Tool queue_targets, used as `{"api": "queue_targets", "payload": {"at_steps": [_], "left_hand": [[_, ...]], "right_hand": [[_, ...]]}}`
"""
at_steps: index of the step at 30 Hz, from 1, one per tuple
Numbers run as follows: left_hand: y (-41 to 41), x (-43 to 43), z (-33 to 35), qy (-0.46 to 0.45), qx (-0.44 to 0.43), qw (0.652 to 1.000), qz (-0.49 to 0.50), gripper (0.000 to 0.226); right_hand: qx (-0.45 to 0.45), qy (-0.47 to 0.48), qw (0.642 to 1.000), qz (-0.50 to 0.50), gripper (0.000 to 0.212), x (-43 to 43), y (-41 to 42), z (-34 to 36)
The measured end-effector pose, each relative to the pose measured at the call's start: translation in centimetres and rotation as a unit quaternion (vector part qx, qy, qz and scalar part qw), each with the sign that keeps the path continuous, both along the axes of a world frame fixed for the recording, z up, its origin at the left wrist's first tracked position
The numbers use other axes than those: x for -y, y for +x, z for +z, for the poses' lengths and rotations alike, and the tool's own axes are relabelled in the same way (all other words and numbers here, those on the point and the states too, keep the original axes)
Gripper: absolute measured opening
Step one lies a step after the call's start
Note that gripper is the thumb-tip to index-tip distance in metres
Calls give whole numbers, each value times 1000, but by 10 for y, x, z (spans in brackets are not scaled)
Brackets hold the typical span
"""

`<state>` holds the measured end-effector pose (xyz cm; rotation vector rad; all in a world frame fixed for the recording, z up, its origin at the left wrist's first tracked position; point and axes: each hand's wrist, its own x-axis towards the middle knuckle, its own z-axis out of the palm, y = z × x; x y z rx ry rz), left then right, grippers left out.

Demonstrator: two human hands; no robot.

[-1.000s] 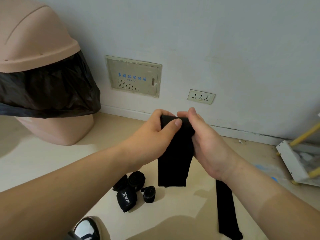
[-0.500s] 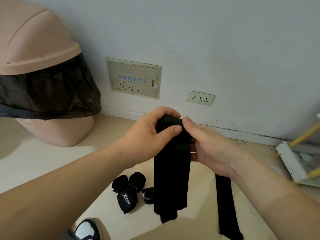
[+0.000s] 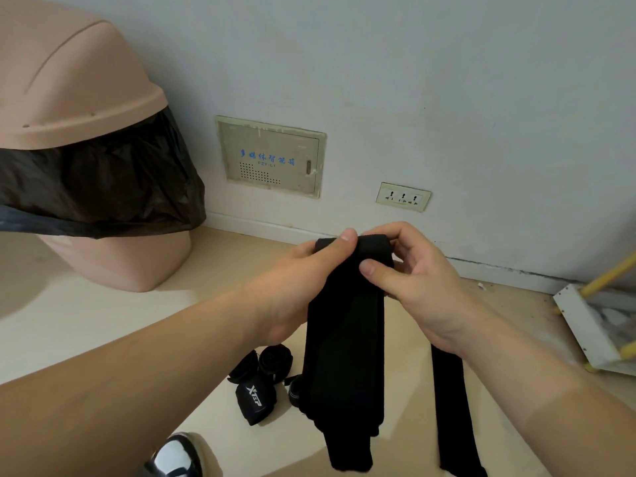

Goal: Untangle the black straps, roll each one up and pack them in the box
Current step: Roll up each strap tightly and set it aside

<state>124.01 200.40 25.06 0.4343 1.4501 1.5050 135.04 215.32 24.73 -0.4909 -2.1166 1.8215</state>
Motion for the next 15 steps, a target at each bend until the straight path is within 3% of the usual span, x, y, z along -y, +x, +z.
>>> {"api": "queue_targets", "payload": {"at_steps": [6,9,15], "left_hand": [[14,-4,0,7,-109,991,70,31],[19,-7,-1,25,-117,989,92,25],[27,-10,5,42,-94,990,93,27]], "right_hand": [[-1,-126,991,-43,28,8,-7,5],[18,-100,990,-95,22,14,-10,3],[28,-157,983,-94,26,18,-9,7]]}}
